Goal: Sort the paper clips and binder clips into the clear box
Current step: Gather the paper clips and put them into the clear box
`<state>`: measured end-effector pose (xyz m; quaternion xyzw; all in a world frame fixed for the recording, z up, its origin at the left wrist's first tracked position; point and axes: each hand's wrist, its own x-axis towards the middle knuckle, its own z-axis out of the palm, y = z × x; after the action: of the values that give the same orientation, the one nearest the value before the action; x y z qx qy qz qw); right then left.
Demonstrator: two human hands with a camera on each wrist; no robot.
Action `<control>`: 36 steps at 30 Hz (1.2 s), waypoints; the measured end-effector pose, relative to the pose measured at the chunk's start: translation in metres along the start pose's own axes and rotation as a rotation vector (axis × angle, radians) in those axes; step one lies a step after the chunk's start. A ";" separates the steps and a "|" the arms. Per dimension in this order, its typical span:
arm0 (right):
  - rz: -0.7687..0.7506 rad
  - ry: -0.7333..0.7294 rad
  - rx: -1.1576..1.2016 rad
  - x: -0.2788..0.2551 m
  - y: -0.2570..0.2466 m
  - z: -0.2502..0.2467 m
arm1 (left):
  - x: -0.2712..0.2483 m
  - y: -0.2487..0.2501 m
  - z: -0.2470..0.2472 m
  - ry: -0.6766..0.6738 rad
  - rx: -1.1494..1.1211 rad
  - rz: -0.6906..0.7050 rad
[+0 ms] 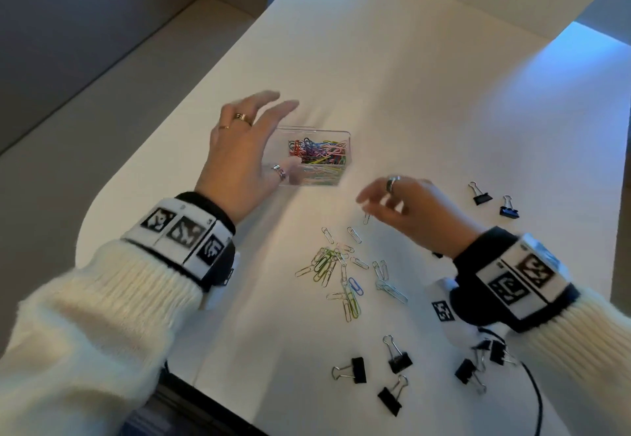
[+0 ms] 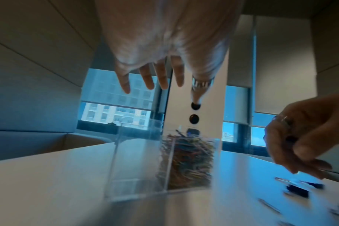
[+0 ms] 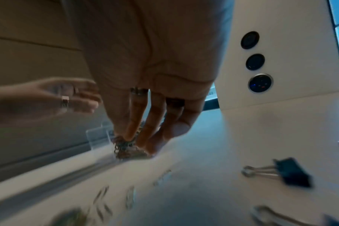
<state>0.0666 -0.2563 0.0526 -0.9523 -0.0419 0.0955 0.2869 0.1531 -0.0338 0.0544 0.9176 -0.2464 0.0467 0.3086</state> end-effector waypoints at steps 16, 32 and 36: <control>0.374 -0.269 -0.014 -0.066 0.000 0.039 | -0.094 0.047 0.071 -0.639 -0.138 -0.283; 0.054 -0.345 -0.285 -0.027 0.022 0.030 | -0.058 0.045 0.075 -0.653 0.037 -0.087; 0.062 -0.349 -0.218 -0.044 0.022 0.030 | -0.066 0.044 0.073 -0.706 -0.077 -0.070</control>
<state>0.0174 -0.2641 0.0226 -0.9475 -0.0718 0.2628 0.1675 0.0696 -0.0794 0.0041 0.8727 -0.3078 -0.2932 0.2400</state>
